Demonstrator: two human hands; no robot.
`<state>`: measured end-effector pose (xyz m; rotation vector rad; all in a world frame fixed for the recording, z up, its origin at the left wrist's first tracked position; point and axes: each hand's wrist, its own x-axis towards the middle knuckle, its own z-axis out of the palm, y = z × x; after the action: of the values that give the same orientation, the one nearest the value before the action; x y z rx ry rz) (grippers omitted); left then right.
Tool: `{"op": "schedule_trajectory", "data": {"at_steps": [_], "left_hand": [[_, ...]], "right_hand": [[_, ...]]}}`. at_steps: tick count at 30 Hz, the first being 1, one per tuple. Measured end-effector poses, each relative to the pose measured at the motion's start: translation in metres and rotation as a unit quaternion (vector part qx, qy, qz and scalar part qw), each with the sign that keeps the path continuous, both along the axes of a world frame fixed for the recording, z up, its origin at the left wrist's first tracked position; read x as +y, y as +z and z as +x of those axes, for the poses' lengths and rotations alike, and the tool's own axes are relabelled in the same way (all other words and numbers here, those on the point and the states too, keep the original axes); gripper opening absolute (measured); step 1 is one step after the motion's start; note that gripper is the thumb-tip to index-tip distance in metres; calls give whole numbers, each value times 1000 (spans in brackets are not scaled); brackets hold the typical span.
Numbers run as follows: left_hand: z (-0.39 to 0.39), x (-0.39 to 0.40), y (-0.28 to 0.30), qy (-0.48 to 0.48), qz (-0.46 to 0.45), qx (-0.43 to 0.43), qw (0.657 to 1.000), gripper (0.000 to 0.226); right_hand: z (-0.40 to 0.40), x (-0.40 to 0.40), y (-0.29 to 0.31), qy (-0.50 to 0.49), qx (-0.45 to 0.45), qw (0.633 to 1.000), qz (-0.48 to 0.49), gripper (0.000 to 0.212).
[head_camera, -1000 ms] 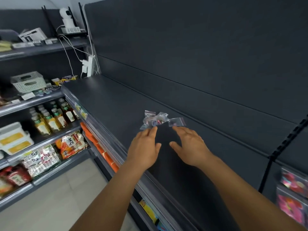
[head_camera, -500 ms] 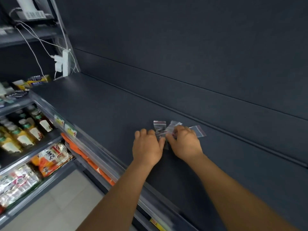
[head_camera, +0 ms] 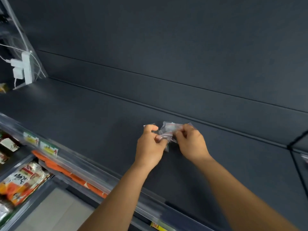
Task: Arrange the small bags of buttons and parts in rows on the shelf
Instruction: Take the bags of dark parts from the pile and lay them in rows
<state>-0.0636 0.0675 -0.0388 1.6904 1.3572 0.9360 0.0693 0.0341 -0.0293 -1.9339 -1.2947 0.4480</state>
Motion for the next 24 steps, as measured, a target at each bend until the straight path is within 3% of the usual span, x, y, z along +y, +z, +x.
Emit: {"op": "schedule_trajectory", "data": {"at_steps": [2,5,10,24], "left_hand": [[6,0,7,-9,-30,-51,998,35],[22,-2,15,-51,-56,-95,993,16],[60,-18,31,-157,-126,-179,963,3],[188,-134,44,-296,-154,-183,925,4]], "right_hand": [[7,-6,4,-32,22,999,25,14],[20,-18,9,-68,58,994,55,13],[50,-53,19,-116,75,987,85,14],[137,-209,34,-238,127,950,156,16]]}}
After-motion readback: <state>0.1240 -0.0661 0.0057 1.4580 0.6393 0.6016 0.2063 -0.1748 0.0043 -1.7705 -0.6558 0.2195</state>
